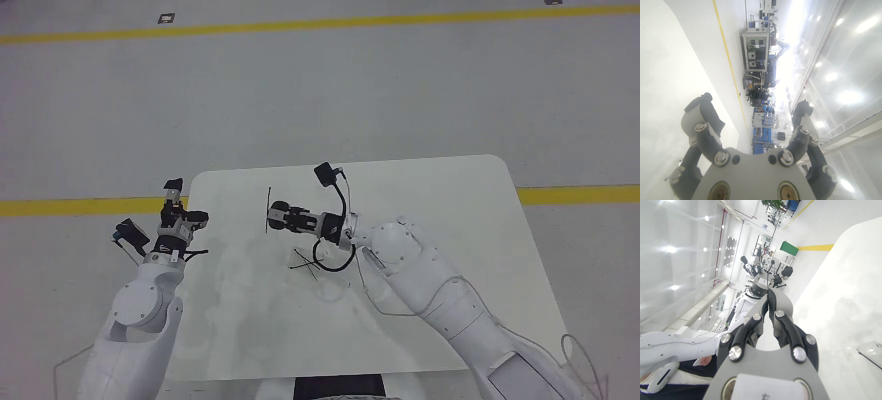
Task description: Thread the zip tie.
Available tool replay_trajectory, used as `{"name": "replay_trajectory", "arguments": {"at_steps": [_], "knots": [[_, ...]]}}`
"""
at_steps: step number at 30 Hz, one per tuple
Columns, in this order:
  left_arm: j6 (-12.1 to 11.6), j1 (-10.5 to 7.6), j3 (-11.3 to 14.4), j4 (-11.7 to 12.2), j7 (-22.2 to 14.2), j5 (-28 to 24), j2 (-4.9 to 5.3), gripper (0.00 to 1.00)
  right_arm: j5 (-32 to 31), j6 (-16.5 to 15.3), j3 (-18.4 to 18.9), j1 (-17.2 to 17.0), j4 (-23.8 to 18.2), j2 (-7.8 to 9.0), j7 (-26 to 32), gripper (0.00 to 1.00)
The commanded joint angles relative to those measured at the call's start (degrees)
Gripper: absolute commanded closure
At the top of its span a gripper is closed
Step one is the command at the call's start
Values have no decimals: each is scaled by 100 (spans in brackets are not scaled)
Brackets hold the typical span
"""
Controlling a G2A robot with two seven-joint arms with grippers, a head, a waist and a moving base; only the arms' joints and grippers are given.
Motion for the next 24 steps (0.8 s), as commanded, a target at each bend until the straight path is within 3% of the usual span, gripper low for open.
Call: {"name": "replay_trajectory", "arguments": {"at_steps": [1, 14, 24], "knots": [[0, 0, 0, 0, 0, 0, 0, 0, 0, 0, 0, 0, 0, 0, 0, 100], [0, 0, 0, 0, 0, 0, 0, 0, -51, 197, -12, -64, -75, -16, -285, 100], [0, 0, 0, 0, 0, 0, 0, 0, 167, 449, -317, 176, 163, -226, -1043, 100]]}}
